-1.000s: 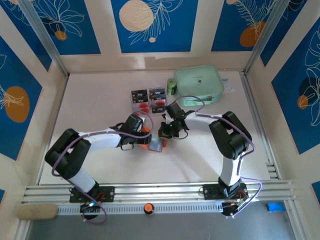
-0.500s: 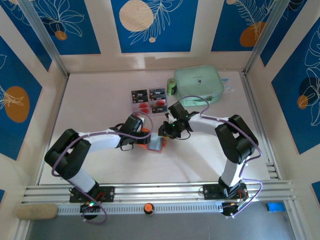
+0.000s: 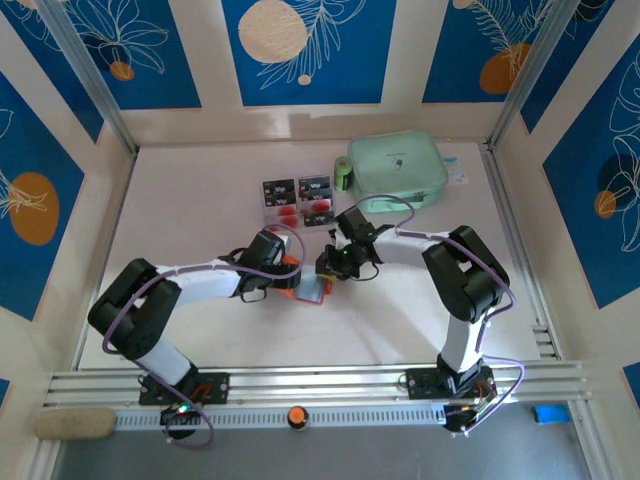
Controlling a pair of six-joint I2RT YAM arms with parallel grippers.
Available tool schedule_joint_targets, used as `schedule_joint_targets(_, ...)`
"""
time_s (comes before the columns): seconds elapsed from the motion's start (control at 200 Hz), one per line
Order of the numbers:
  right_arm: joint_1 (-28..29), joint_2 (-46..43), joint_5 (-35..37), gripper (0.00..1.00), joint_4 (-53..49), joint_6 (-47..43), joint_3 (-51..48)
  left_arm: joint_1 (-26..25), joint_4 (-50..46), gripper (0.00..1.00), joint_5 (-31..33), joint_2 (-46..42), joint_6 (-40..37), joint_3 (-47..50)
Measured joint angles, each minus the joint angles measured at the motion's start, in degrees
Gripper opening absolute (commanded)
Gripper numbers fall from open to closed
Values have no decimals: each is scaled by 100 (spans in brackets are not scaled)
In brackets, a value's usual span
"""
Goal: Put the credit cards into the card holder
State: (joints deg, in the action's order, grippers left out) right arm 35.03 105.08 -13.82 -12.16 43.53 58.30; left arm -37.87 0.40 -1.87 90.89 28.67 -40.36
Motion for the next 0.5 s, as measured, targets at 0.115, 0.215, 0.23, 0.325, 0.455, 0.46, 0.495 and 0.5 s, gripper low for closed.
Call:
schedule_joint_targets(0.115,22,22,-48,26,0,2,76,0,7,55,0,0,2,4)
schedule_joint_targets(0.215,22,26,-114,27,2,2,136,0,7,55,0,0,2,4)
schedule_joint_targets(0.23,22,28,-129,27,7,2,144,0,7,55,0,0,0,4)
schedule_joint_targets(0.325,22,79,-195,28,66,24,186,0,7,55,0,0,0,4)
schedule_joint_targets(0.455,22,170,-337,28,122,90,197,0,20,55,0,0,2,13)
schedule_joint_targets(0.46,22,173,-339,28,125,94,197,0,22,55,0,0,2,13)
schedule_joint_targets(0.495,20,188,-380,29,140,116,197,0,31,55,0,0,2,20)
schedule_joint_targets(0.5,20,188,-387,29,140,116,197,0,33,55,0,0,2,20)
